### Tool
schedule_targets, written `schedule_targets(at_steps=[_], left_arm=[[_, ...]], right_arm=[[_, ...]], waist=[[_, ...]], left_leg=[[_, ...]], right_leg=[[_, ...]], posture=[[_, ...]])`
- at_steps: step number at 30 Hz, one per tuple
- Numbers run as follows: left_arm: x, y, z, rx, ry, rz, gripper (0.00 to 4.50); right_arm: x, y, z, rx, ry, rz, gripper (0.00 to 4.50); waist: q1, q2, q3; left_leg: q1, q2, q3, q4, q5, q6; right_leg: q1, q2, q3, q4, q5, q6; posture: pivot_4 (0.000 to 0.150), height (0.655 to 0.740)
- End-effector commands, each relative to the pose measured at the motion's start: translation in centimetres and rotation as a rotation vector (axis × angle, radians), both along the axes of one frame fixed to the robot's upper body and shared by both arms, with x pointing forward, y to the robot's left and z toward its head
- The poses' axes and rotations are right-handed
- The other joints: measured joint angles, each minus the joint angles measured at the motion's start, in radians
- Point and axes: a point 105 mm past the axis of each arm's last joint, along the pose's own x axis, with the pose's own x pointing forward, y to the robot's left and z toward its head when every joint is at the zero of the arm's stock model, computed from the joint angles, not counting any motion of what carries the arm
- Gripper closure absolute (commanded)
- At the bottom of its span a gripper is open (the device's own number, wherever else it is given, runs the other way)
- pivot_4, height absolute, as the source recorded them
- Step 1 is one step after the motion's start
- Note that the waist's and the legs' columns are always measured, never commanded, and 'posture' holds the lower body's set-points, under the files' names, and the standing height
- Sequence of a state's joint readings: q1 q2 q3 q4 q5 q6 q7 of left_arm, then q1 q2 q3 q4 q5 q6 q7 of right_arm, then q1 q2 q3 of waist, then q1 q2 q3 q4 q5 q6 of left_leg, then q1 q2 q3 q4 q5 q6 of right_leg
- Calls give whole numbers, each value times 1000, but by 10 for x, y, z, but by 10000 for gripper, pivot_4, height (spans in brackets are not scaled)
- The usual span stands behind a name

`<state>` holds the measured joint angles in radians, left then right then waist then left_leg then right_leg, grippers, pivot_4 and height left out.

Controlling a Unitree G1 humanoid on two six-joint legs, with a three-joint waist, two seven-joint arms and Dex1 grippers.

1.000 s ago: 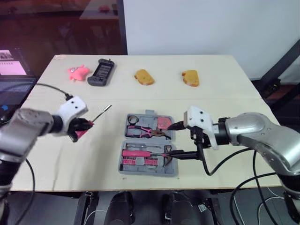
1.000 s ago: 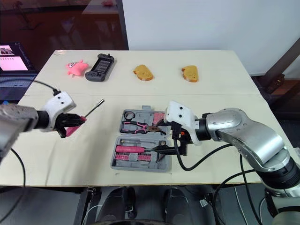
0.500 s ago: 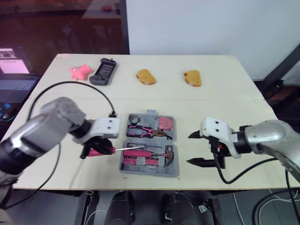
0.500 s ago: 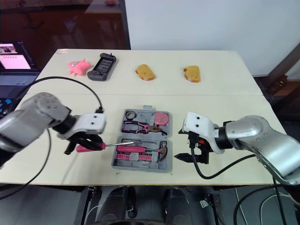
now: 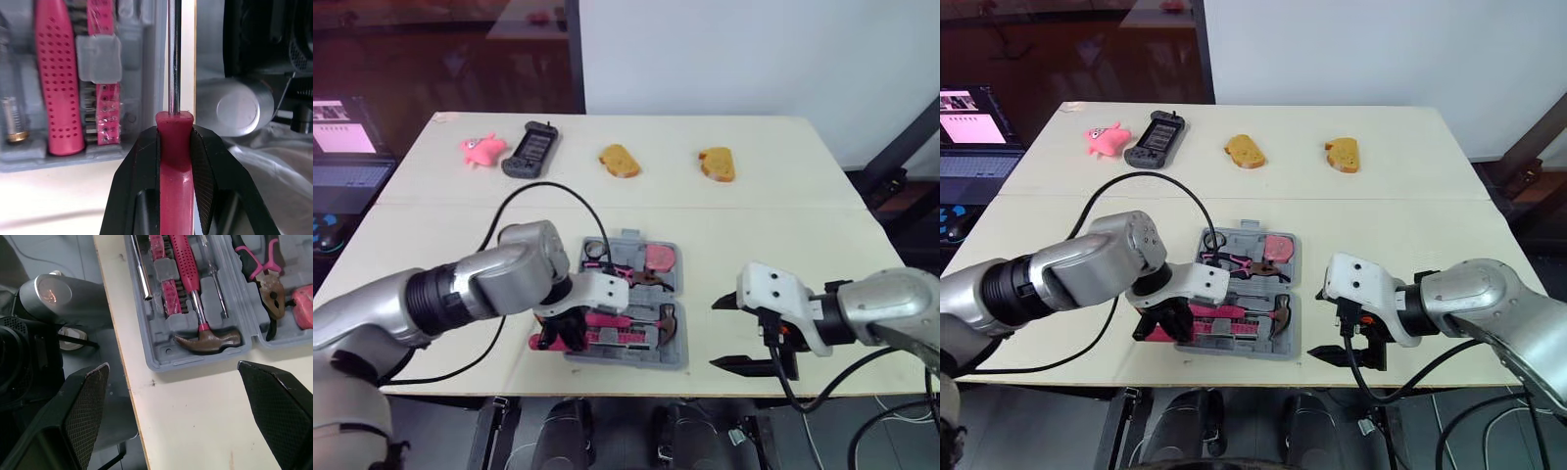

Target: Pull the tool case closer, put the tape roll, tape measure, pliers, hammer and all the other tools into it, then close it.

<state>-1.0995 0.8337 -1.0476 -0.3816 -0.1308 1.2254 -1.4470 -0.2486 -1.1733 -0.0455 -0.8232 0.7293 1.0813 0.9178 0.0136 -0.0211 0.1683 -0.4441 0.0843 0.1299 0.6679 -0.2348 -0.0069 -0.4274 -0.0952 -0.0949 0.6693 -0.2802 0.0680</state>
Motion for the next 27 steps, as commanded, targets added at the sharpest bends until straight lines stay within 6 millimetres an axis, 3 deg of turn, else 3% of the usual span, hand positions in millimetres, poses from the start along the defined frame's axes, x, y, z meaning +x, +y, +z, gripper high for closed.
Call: schedule_targets(at_steps=[1,16,27], left_arm=[[4,-9,7,-6,-43,-40,41233],[2,-40,-12,9,-43,-124,41235],[7,-43,-32,43,-82,-111,41237]], right_arm=[[-3,2,5,-7,-37,8,0],[-8,11,2,22,-45,-15,0],[-18,9,7,57,-8,-18,0]], waist=[[0,0,0],[1,0,0],[2,0,0]], left_leg=[[0,0,0,0,0,0],[0,0,-1,1,0,0],[0,0,-1,1,0,0]], right_leg=[[0,0,0,0,0,0],[0,0,0,0,0,0],[1,0,0,0,0,0]], posture=[[1500,7188],[1500,7188],[1500,7188]])
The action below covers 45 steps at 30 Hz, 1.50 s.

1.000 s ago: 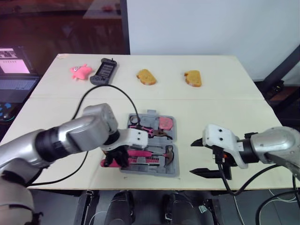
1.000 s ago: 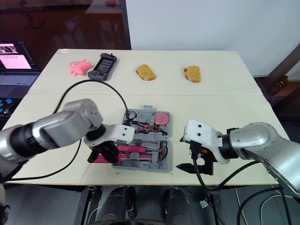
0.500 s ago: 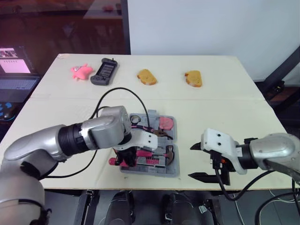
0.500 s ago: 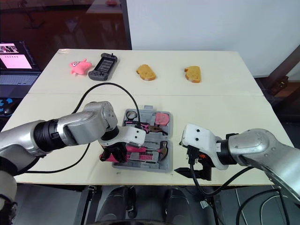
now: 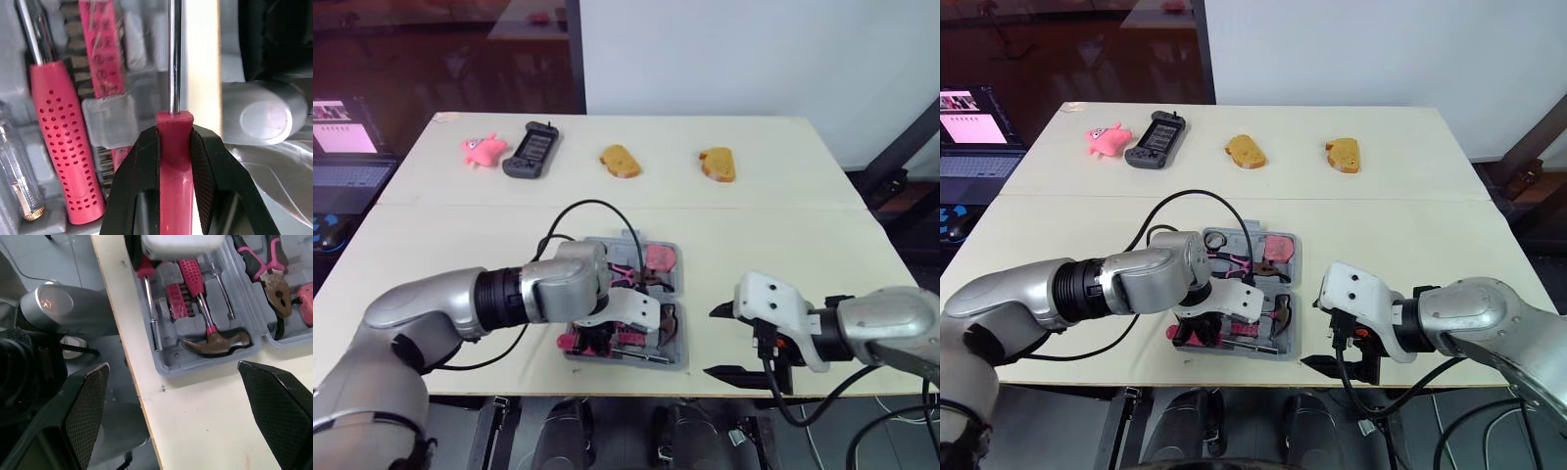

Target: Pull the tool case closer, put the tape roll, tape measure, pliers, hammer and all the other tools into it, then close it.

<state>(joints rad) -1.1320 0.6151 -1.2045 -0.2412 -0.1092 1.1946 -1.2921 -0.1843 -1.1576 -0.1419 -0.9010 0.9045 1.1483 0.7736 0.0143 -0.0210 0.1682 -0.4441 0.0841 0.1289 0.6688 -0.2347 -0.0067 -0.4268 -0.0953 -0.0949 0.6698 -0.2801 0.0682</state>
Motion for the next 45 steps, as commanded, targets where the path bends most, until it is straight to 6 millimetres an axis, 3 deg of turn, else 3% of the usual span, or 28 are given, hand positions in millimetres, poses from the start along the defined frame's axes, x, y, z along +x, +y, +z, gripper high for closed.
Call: schedule_targets(at_steps=[1,7,21,33,45], left_arm=[[2,-5,2,-10,-30,-3,41237],[10,-9,3,-11,-58,43,41238],[4,-14,-11,14,-58,56,41240],[3,-22,-10,-23,-62,60,41250],[4,-25,-11,-49,-86,21,41252]], right_arm=[[-6,1,7,5,-22,23,0],[-6,-2,8,2,-23,9,0],[-2,-11,3,2,-46,-35,0],[-4,-12,1,5,-39,-29,0],[-8,-27,-17,-86,0,-23,0]], waist=[[1,0,0],[0,0,0],[1,0,0],[3,0,0],[8,0,0]], left_leg=[[0,0,0,0,0,0],[0,0,0,0,0,0],[0,0,-1,1,0,0],[1,-1,-1,1,0,0],[1,-1,-1,2,0,0]], right_leg=[[0,0,0,0,0,0],[0,0,0,0,0,0],[1,0,0,0,0,0],[2,0,0,0,0,0],[2,0,0,0,0,0]], posture=[[1500,7188],[1500,7188],[1500,7188],[1500,7188],[1500,7188]])
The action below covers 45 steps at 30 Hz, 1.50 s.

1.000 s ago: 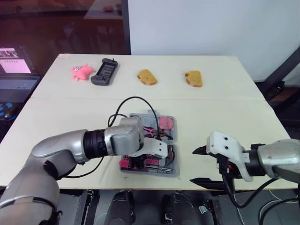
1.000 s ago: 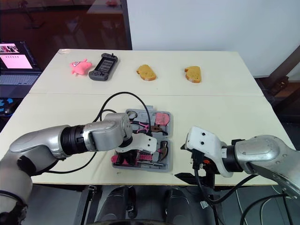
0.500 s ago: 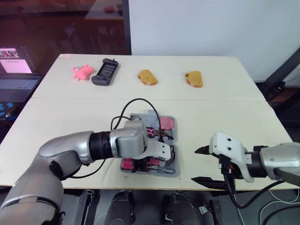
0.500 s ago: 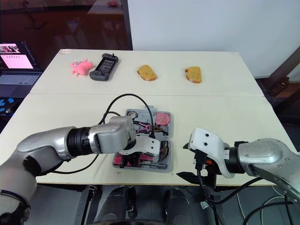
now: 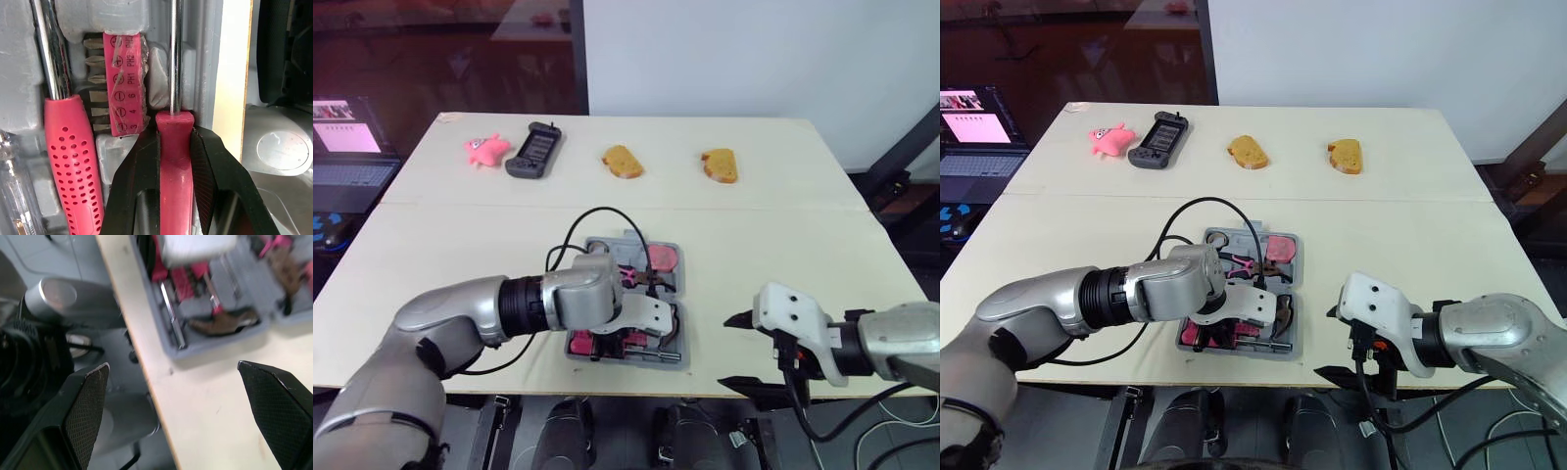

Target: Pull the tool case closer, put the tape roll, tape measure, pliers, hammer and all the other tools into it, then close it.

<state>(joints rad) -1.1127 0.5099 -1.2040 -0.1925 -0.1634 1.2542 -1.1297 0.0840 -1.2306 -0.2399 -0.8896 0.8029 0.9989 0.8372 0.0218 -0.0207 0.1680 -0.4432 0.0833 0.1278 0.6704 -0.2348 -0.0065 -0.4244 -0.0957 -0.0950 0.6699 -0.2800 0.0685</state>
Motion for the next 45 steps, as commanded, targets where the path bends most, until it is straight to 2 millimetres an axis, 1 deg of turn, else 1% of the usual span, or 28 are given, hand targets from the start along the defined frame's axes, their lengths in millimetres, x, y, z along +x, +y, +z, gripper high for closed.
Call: schedule_targets(at_steps=[1,7,10,12,15,19,23,28,32,37,45], left_arm=[[3,-3,1,-14,-38,-19,41252],[5,-3,0,-18,-44,-12,41252],[6,-4,-1,-24,-52,-22,41252],[7,-5,-1,-31,-61,-37,41252],[9,-6,-4,-34,-67,-39,41252],[9,-5,-4,-31,-69,-40,41252],[10,-4,-2,-17,-78,-37,41252],[10,-5,8,0,-69,-11,41252],[3,-9,15,9,-18,28,41252],[2,-9,15,40,-33,3,41252],[-2,-9,15,92,-30,-37,41252]], right_arm=[[2,-6,-1,-39,-39,19,0],[0,-9,-11,7,-86,69,0],[-10,-9,-21,50,-72,114,0],[-13,-9,-23,78,-79,130,0],[-8,-14,-30,75,-103,118,0],[-4,-16,-34,75,-111,117,0],[-2,-16,-35,75,-121,116,0],[1,-16,-34,75,-130,117,0],[2,-15,-35,74,-138,116,0],[7,-13,-36,71,-155,117,0],[8,-11,-39,75,-157,120,0]], waist=[[3,0,0],[19,0,0],[19,0,0],[18,0,0],[18,1,0],[19,1,-1],[19,1,-1],[18,1,0],[18,1,0],[17,1,0],[18,1,0]], left_leg=[[0,0,0,0,0,0],[0,0,0,2,0,0],[-1,0,-1,7,-2,3],[-1,1,-2,9,-3,4],[0,0,-2,12,-3,5],[0,-1,-6,13,-3,5],[0,-1,-7,13,-3,5],[0,-1,-8,13,-3,5],[0,-1,-8,13,-3,5],[0,-1,-8,13,-4,5],[-1,-1,-8,13,-4,5]], right_leg=[[0,0,0,0,0,0],[0,0,0,0,0,0],[3,1,0,1,-1,1],[4,1,-1,1,-1,2],[6,0,-1,1,-1,2],[9,0,-1,0,-3,-1],[10,1,-1,0,-2,0],[10,1,-1,0,-2,1],[10,1,-2,0,-2,1],[10,1,-2,0,-2,2],[10,1,-2,-1,-2,2]], posture=[[1500,7188],[1500,7188],[1500,7188],[1500,7188],[1500,7188],[1500,7188],[1500,7188],[1500,7188],[1500,7188],[1500,7188],[1500,7188]])
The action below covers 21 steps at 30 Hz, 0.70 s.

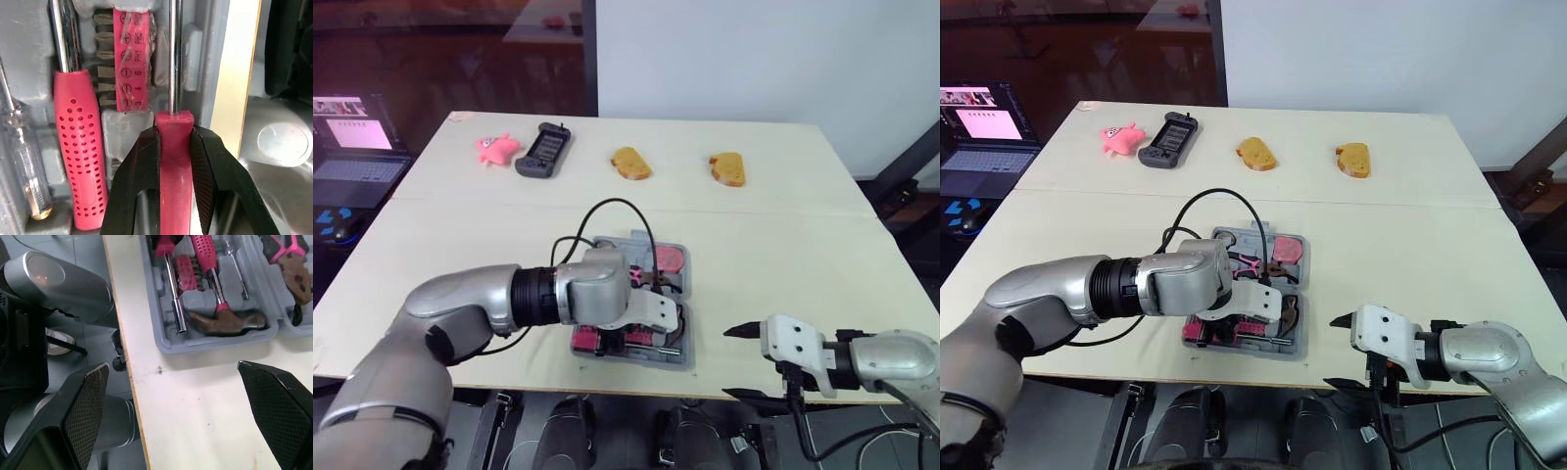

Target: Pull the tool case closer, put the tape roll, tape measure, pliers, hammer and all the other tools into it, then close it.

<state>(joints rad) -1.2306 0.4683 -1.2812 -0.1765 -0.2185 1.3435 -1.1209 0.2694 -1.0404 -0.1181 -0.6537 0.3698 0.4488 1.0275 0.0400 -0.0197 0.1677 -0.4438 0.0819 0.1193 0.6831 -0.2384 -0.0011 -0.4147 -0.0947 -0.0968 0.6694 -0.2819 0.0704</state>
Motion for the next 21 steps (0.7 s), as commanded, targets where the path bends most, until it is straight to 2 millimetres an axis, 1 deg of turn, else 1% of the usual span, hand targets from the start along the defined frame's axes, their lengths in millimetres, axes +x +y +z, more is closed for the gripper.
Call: schedule_targets(at_steps=[1,7,9,21], left_arm=[[-4,-6,5,2,-2,-38,41252],[-12,-14,3,12,9,-78,41252],[-11,-17,2,14,-4,-98,41252],[-9,-18,0,21,-27,-96,41252]], right_arm=[[0,3,1,10,-19,13,0],[-1,5,-2,12,-17,2,0],[-1,5,-2,9,-16,-1,0],[0,5,-3,5,-24,-7,0]], waist=[[-1,0,0],[0,0,0],[0,0,0],[0,0,0]], left_leg=[[0,0,0,0,0,0],[0,0,0,0,0,0],[0,0,0,0,0,0],[0,0,0,0,0,0]], right_leg=[[0,0,0,0,0,0],[0,0,0,0,0,0],[0,0,0,0,0,0],[0,0,0,0,0,0]], posture=[[1500,7188],[1500,7188],[1500,7188],[1500,7188]])
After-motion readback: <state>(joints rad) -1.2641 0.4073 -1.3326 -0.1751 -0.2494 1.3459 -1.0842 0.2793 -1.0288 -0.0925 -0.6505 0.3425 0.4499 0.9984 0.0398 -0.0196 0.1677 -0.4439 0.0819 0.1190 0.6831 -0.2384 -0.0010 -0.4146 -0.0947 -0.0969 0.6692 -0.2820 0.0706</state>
